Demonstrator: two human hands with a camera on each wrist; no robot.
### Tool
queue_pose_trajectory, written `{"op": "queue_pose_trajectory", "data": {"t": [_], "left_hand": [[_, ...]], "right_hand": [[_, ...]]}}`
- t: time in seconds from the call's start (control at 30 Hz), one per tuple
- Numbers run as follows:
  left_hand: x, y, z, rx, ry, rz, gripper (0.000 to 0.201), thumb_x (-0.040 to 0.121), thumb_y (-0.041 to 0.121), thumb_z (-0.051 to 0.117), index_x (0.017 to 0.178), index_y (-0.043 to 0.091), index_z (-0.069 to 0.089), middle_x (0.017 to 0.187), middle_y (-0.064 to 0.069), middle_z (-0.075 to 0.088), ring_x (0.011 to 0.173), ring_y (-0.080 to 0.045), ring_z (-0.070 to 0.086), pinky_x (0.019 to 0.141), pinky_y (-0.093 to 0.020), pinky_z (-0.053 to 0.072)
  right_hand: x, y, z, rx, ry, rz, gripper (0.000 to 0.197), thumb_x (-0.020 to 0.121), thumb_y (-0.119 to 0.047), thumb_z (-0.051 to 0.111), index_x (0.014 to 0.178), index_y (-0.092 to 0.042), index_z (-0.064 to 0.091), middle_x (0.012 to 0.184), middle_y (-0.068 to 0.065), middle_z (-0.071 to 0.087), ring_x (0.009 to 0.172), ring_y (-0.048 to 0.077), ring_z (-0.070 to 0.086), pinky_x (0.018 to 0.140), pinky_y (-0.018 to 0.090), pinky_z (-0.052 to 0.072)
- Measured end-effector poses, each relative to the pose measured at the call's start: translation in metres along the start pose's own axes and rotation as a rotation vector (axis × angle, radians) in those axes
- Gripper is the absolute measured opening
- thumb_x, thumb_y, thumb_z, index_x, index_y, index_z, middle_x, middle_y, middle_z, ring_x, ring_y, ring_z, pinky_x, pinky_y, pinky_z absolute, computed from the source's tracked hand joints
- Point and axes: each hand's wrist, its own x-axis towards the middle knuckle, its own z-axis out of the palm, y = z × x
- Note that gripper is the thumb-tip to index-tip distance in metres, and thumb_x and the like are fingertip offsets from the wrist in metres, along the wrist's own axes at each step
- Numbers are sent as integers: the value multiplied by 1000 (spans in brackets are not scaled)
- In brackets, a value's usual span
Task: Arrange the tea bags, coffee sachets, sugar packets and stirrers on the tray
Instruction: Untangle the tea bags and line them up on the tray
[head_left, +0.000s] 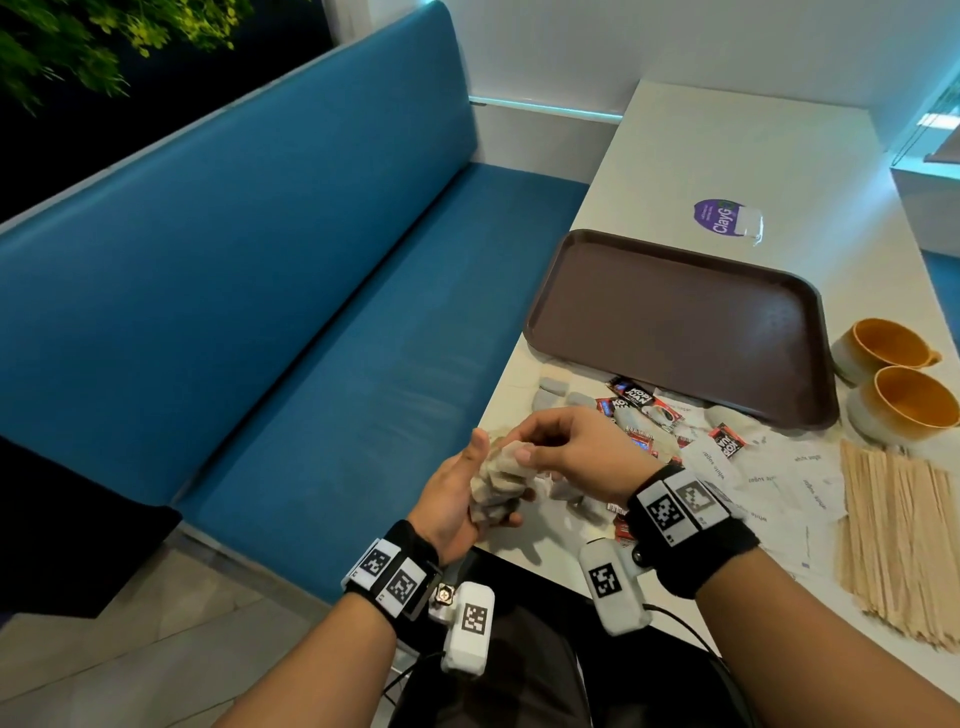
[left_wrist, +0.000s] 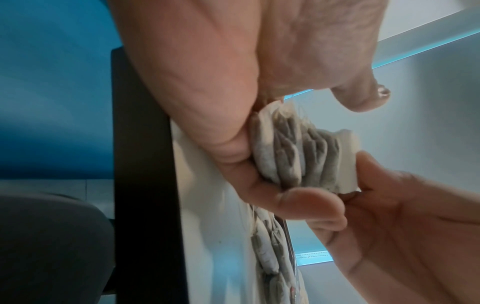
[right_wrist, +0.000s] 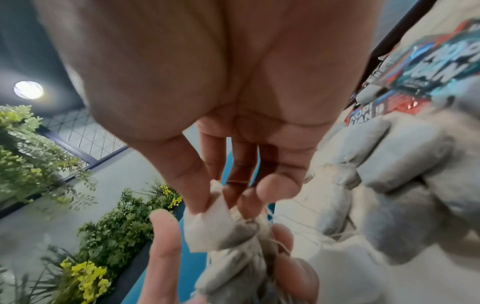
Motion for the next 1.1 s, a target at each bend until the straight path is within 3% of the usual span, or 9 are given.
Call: {"op": "queue_pose_trajectory", "data": {"t": [0.2, 0.33, 0.4, 0.6, 0.77, 0.83, 0.93, 1.0, 1.1], "left_hand": [[2, -1, -4, -56, 46, -11, 58, 88, 40, 66, 134, 4, 58, 92, -17, 69, 74, -26, 65, 56, -32, 52], [0, 1, 0, -93, 78, 3, 28, 97, 19, 60, 120, 4, 61, 90, -19, 69, 72, -26, 68, 51, -31, 52], [0, 1, 2, -60, 84, 5, 19, 101, 13, 54, 117, 4, 61, 86, -18, 70, 69, -25, 68, 51, -31, 53], [2, -2, -1, -2, 63, 11, 31, 103, 21, 52, 130, 8, 62, 87, -20, 67, 69, -25, 57, 54, -31, 52], [2, 0, -2, -76, -43, -7, 54, 101, 53, 42, 135, 17, 65, 93, -12, 68, 75, -21, 63, 56, -30, 51], [3, -2, -5, -65, -38, 8, 58, 98, 56, 48, 133, 13, 66, 94, -12, 69, 78, -23, 64, 56, -31, 53], [4, -5, -6, 23, -12, 32, 49, 80, 38, 77, 112, 2, 68, 82, -11, 66, 78, -27, 65, 57, -33, 55], [6, -7, -6, 42, 5, 30, 32, 76, 25, 81, 98, 4, 70, 77, -13, 63, 70, -24, 61, 57, -32, 55], [8, -7, -6, 14, 49, 37, 21, 80, 14, 77, 97, 3, 71, 87, -23, 53, 67, -27, 55, 54, -32, 49]], "right_hand": [[-1, 0, -1, 71, 87, -79, 15, 91, 2, 67, 89, -10, 75, 85, 13, 75, 79, 21, 68, 83, 42, 58], [-1, -1, -2, 145, 253, -89, 19, 94, 4, 64, 88, -11, 75, 87, 12, 71, 68, 28, 65, 73, 47, 58], [-3, -4, -8, 197, 296, -110, 14, 95, 2, 64, 92, -7, 75, 87, 10, 69, 59, 25, 61, 65, 41, 53], [-10, -16, 0, 119, 61, -47, 7, 94, -3, 69, 100, -3, 73, 67, 0, 70, 49, 18, 62, 44, 23, 46], [-1, -7, 14, -90, 146, -23, 11, 86, -2, 76, 93, -10, 74, 80, 5, 72, 57, 21, 64, 43, 17, 43], [2, -4, 15, -117, 171, -29, 13, 83, -5, 80, 91, -14, 74, 83, 7, 74, 58, 18, 61, 43, 13, 41], [5, 1, 14, -138, 198, -53, 16, 80, -10, 83, 85, -22, 74, 83, 6, 74, 59, 13, 59, 53, 24, 48], [4, 1, 11, -140, 216, -56, 14, 80, -12, 84, 84, -22, 74, 82, 2, 75, 60, 10, 59, 64, 30, 54], [0, -1, -3, -114, 330, -64, 6, 85, -17, 81, 84, -19, 76, 79, -6, 73, 62, 8, 60, 66, 25, 53]]}}
